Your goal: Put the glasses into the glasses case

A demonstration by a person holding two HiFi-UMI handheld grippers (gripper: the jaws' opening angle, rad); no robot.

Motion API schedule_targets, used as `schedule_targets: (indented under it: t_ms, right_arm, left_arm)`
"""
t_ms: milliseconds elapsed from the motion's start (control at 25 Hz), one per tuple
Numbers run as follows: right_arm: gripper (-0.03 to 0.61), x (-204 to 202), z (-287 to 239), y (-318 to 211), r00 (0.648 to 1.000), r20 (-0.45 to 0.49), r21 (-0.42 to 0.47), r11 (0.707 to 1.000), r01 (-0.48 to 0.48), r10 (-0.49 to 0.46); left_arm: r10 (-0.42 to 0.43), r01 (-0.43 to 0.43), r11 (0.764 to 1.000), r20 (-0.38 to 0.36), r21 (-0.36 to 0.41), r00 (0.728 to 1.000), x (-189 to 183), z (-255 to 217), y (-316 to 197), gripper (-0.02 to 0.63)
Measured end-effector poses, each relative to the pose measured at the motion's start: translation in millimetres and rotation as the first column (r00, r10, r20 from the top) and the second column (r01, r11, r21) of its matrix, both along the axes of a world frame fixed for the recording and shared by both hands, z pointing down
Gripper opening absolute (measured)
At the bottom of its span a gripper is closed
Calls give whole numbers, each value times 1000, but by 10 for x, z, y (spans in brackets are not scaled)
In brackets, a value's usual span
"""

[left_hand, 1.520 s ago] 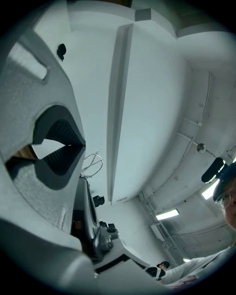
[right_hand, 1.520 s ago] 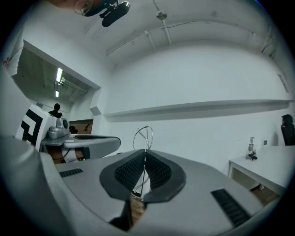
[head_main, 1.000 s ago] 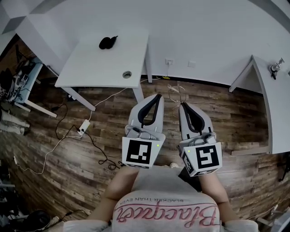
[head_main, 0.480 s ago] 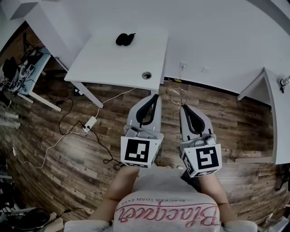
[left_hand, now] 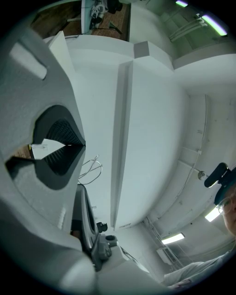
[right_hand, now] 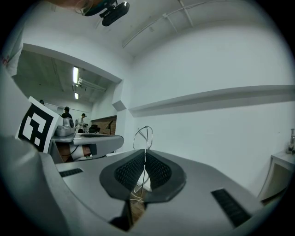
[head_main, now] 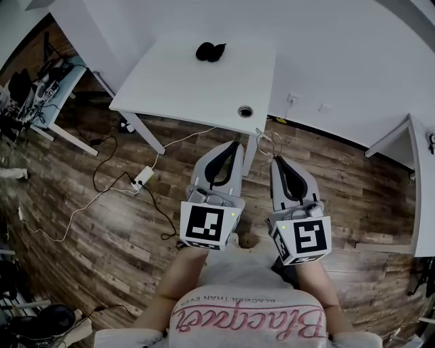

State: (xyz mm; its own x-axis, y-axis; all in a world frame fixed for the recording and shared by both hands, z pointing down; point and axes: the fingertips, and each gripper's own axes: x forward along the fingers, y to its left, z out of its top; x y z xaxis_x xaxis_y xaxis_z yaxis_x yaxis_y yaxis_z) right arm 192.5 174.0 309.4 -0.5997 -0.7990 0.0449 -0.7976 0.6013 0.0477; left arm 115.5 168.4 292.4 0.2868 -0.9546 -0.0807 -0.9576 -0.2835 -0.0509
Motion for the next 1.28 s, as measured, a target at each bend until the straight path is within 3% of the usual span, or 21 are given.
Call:
schedule_targets:
  t_ms: [800, 1280]
  right_arm:
    - [17, -931, 75, -123, 986, -35, -4, 987, 163, -163]
    - [17, -1506, 89, -615, 971, -17, -20, 972, 236, -236]
  left_arm:
    - [-134, 133, 991, -41, -13, 990, -857, 134, 15, 6]
    - [-211, 211, 978, -22, -4, 977, -1407, 74, -423, 7]
